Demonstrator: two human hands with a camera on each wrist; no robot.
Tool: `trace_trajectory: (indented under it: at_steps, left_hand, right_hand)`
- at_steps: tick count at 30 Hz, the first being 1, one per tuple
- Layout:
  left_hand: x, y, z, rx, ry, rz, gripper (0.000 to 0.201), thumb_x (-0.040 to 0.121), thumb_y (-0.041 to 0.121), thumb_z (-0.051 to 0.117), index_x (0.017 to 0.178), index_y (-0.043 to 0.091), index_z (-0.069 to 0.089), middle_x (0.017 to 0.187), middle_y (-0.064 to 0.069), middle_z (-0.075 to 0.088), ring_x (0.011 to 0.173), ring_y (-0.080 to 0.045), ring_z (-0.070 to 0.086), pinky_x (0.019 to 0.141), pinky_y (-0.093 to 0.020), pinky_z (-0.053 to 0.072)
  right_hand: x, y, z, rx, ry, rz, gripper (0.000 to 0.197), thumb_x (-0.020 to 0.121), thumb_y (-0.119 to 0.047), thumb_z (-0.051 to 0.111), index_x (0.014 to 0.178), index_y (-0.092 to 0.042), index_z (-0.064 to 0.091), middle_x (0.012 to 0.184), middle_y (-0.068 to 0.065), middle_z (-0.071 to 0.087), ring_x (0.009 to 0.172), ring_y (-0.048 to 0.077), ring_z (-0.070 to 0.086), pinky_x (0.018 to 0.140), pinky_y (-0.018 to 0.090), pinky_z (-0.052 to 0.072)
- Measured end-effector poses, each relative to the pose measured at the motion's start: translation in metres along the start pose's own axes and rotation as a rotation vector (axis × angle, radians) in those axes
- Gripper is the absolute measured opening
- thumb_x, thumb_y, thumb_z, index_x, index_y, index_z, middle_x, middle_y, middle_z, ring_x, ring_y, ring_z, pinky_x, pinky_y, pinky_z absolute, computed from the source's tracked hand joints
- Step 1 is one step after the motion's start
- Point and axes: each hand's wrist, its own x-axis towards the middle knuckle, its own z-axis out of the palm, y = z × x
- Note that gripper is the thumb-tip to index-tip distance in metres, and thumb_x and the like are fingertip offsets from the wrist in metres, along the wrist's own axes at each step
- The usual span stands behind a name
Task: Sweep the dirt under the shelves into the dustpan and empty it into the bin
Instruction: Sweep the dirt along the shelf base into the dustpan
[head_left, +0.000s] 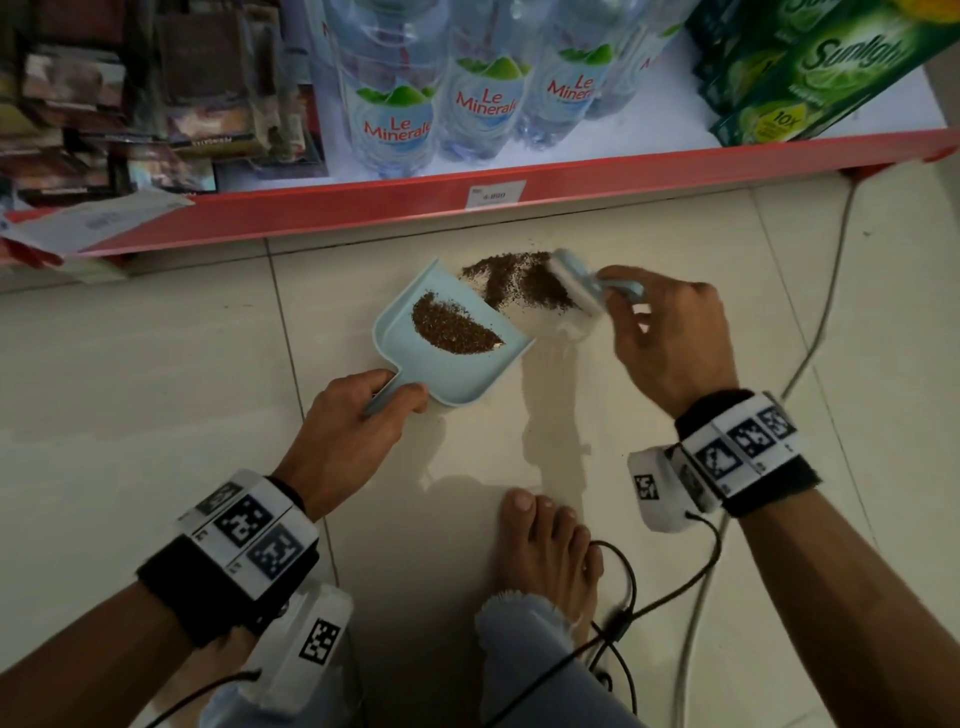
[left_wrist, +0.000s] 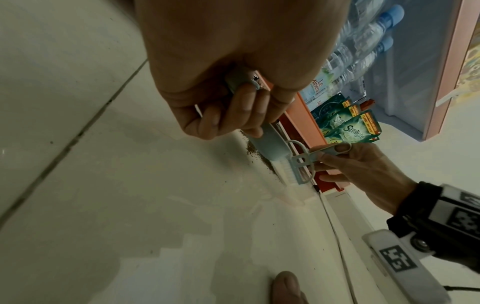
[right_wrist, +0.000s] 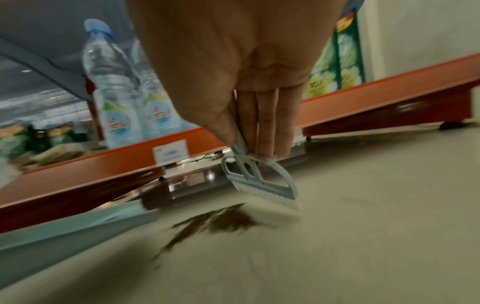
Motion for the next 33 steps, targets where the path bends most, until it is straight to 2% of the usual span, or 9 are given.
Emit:
trace_trajectory:
  at_steps: [2,6,10,13,16,20,23,29,33]
  left_hand:
    - [0.000,0.001,0.000,-0.013,-0.005,-0.005,0.044,0.085,0.047,0.056,0.083,0.004,0.065,0.047,0.011,0.042,0.045,-0.006,0.038,0.049,-0.025,0.033]
    - [0.001,0.003,0.000,-0.031,-0.009,-0.011,0.052,0.080,0.052,0.055,0.085,0.001,0.064,0.048,0.012,0.042,0.045,-0.005,0.038,0.050,-0.025,0.033]
    - [0.002,0.003,0.000,-0.034,-0.008,-0.007,0.044,0.086,0.046,0.057,0.085,0.003,0.065,0.047,0.012,0.042,0.045,-0.005,0.038,0.049,-0.023,0.033]
    - [0.002,0.001,-0.001,-0.025,-0.012,-0.002,0.037,0.093,0.038,0.059,0.085,0.003,0.065,0.048,0.012,0.042,0.046,-0.005,0.038,0.048,-0.022,0.033]
    - [0.003,0.002,-0.002,-0.045,-0.012,-0.015,0.043,0.085,0.046,0.059,0.084,0.003,0.066,0.047,0.012,0.042,0.046,-0.007,0.038,0.048,-0.022,0.034]
    - [0.004,0.004,-0.004,-0.052,-0.013,-0.016,0.043,0.084,0.047,0.058,0.083,0.004,0.066,0.047,0.012,0.042,0.046,-0.007,0.038,0.051,-0.027,0.034]
    - [0.005,0.004,-0.005,-0.045,-0.004,-0.014,0.031,0.093,0.036,0.060,0.081,0.008,0.068,0.047,0.012,0.043,0.046,-0.007,0.039,0.052,-0.027,0.034]
    - [0.003,0.002,-0.012,-0.075,0.006,-0.013,0.030,0.089,0.042,0.059,0.079,0.015,0.069,0.049,0.012,0.043,0.047,-0.007,0.038,0.050,-0.026,0.034]
    - [0.003,-0.003,-0.017,-0.088,0.034,-0.040,0.028,0.089,0.041,0.059,0.077,0.017,0.069,0.049,0.012,0.042,0.046,-0.006,0.038,0.050,-0.024,0.032]
  right_hand:
    - [0.006,0.016,-0.012,-0.098,0.074,0.067,0.025,0.096,-0.017,0.052,0.110,-0.017,0.073,0.086,0.011,0.076,0.063,0.028,0.069,0.059,0.029,0.056]
    - [0.015,0.049,-0.020,-0.330,0.006,0.377,0.028,0.099,-0.023,0.045,0.108,-0.014,0.070,0.091,0.023,0.070,0.079,0.043,0.063,0.068,0.040,0.050]
    - [-0.004,0.022,0.000,-0.237,-0.108,0.320,0.029,0.097,-0.023,0.046,0.104,-0.010,0.071,0.088,0.023,0.072,0.083,0.045,0.064,0.074,0.046,0.053]
    - [-0.019,-0.006,0.009,-0.095,-0.087,0.168,0.025,0.097,-0.022,0.049,0.096,-0.014,0.072,0.074,0.011,0.074,0.059,0.032,0.066,0.059,0.032,0.053]
    - [-0.006,-0.006,0.001,-0.090,0.090,0.151,0.024,0.096,-0.024,0.052,0.094,-0.017,0.075,0.069,0.007,0.072,0.045,0.022,0.057,0.046,0.011,0.032]
    - [0.044,0.029,-0.007,-0.329,0.170,0.340,0.029,0.094,-0.034,0.049,0.111,-0.024,0.070,0.092,0.022,0.069,0.081,0.045,0.063,0.066,0.039,0.045]
    - [0.074,0.039,0.008,-0.324,0.041,0.417,0.030,0.096,-0.032,0.049,0.121,-0.030,0.066,0.108,0.025,0.065,0.097,0.046,0.060,0.079,0.047,0.049]
    - [0.056,0.013,0.017,0.012,-0.197,-0.123,0.028,0.098,-0.031,0.053,0.119,-0.025,0.071,0.105,0.009,0.076,0.079,0.029,0.073,0.077,0.041,0.059]
    - [0.038,0.025,-0.007,-0.013,-0.040,-0.193,0.027,0.098,-0.035,0.053,0.116,-0.029,0.072,0.106,0.002,0.076,0.081,0.027,0.074,0.071,0.041,0.059]
